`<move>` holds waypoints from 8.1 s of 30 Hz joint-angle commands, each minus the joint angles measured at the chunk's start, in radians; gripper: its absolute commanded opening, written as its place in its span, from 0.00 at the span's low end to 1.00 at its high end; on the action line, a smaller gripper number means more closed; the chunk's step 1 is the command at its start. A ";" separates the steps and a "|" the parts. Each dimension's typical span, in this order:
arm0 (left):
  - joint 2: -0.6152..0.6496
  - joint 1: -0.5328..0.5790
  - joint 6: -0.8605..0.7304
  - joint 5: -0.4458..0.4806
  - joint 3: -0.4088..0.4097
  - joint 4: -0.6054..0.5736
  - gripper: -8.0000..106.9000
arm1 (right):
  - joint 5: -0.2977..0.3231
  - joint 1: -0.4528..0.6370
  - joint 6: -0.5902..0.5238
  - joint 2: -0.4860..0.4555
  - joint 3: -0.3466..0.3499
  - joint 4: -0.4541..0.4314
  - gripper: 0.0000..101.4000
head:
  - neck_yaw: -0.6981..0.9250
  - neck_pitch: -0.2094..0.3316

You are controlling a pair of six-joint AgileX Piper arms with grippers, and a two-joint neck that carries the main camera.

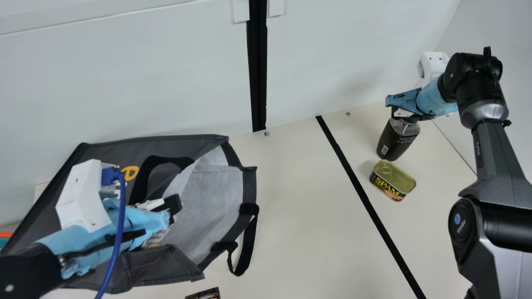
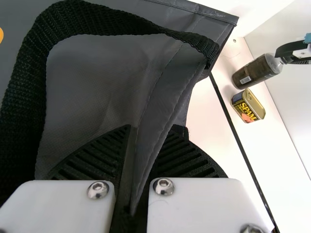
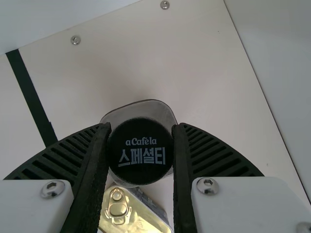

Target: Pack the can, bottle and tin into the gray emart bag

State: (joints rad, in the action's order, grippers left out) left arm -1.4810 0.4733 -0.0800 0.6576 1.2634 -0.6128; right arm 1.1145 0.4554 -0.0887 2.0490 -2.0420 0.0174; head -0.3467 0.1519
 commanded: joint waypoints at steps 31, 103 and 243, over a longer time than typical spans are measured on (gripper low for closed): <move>0.000 0.000 0.000 0.000 0.000 0.000 0.16 | -0.037 -0.057 -0.125 -0.158 0.107 0.088 0.00 | -0.002 0.023; 0.000 0.000 0.000 0.000 0.000 0.000 0.16 | -0.092 -0.489 -0.211 -0.669 0.657 0.136 0.00 | -0.002 0.023; 0.000 0.000 0.000 0.000 0.000 0.000 0.16 | -0.446 -0.787 -1.075 -0.333 0.721 1.082 0.00 | -0.002 0.023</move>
State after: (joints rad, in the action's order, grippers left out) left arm -1.4810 0.4733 -0.0800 0.6576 1.2634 -0.6128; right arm 0.6679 -0.3309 -1.1636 1.7133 -1.3190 1.1022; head -0.3482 0.1519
